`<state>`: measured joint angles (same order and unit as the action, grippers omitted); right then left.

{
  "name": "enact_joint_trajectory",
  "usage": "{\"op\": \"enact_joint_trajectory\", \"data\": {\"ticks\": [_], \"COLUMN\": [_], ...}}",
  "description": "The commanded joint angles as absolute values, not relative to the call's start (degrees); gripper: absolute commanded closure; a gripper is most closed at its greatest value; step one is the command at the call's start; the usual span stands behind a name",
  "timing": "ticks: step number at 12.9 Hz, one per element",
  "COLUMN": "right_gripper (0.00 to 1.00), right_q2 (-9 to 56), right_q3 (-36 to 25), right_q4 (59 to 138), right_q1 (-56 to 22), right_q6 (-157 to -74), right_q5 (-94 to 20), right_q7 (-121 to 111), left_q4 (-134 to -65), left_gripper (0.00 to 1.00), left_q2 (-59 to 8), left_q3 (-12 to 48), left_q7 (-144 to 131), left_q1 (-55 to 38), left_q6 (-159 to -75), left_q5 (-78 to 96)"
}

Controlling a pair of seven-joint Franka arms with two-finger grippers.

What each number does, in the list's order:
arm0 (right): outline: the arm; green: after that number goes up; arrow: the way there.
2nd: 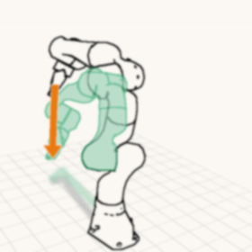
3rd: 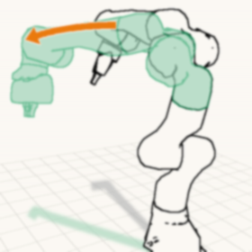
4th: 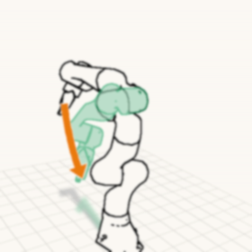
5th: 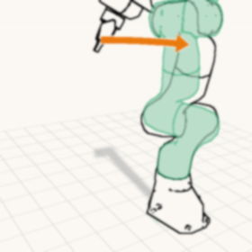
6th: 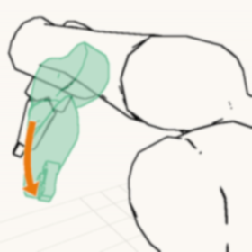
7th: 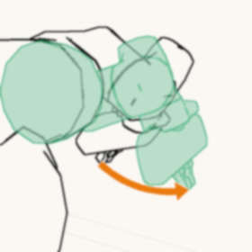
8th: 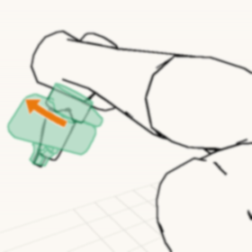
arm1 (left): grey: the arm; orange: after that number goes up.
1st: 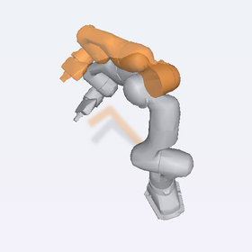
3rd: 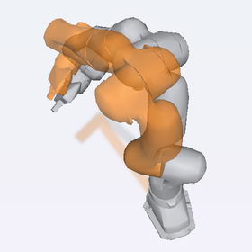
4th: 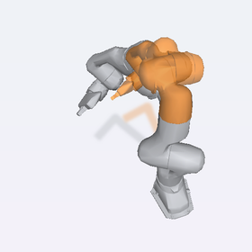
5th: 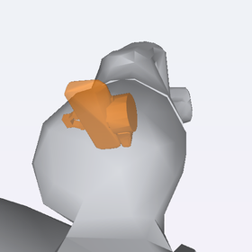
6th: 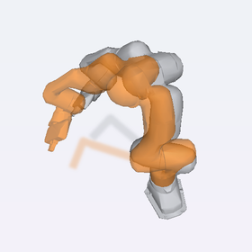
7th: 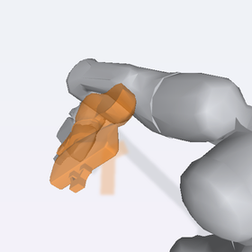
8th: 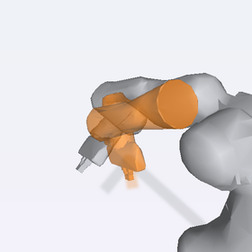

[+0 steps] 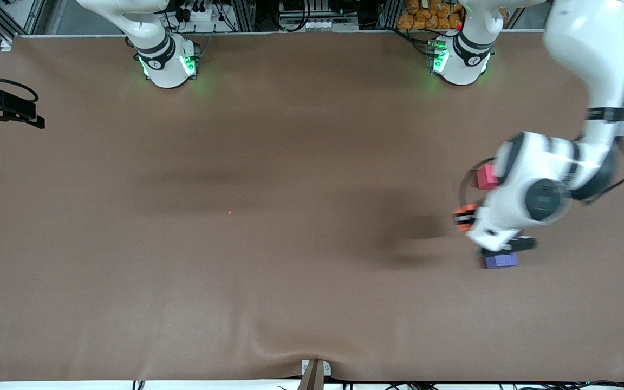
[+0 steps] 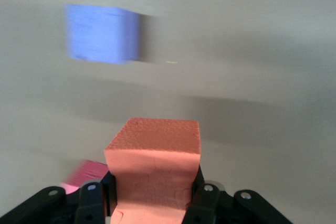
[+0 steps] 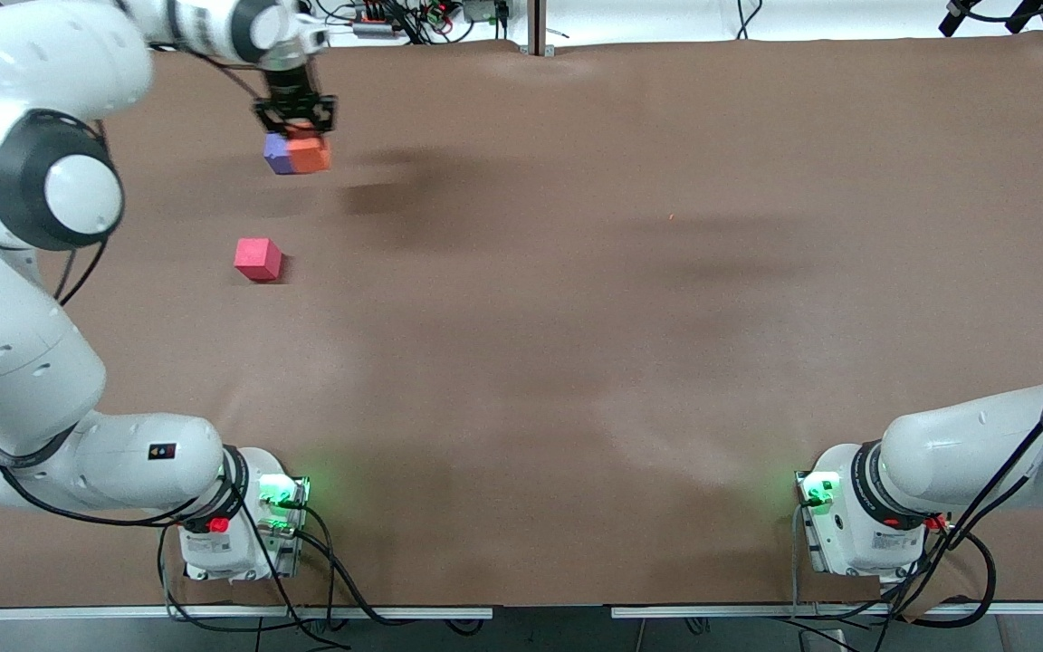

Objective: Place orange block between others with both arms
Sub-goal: 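Carry the orange block with the left gripper toward the pink block, then lower the orange block between the pink and purple blocks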

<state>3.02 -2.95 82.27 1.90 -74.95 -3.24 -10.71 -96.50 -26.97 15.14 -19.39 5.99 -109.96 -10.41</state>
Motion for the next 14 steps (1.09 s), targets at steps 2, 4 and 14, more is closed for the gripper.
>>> {"op": "enact_joint_trajectory", "data": {"ticks": [2, 4, 14], "right_gripper": [0.00, 0.00, 0.00], "right_q2": [2.8, 2.8, 2.9], "right_q3": [-2.2, -2.1, -2.2], "right_q4": [81.9, 81.8, 80.2], "right_q1": [2.6, 2.5, 2.6], "right_q6": [-73.4, -73.4, -73.4], "right_q5": [-3.3, -3.3, -2.2], "right_q7": [-9.8, -9.8, -10.4], "left_q4": [-104.0, -108.3, -113.6], "left_gripper": [1.00, 1.00, 1.00], "left_q2": [-24.6, -24.6, -23.1], "left_q3": [16.3, 16.4, 17.9], "left_q7": [-9.8, -5.1, -4.5], "left_q1": [11.8, 15.5, 15.5], "left_q6": [-115.0, -121.3, -123.9], "left_q5": [-11.4, -11.4, -11.7]}}
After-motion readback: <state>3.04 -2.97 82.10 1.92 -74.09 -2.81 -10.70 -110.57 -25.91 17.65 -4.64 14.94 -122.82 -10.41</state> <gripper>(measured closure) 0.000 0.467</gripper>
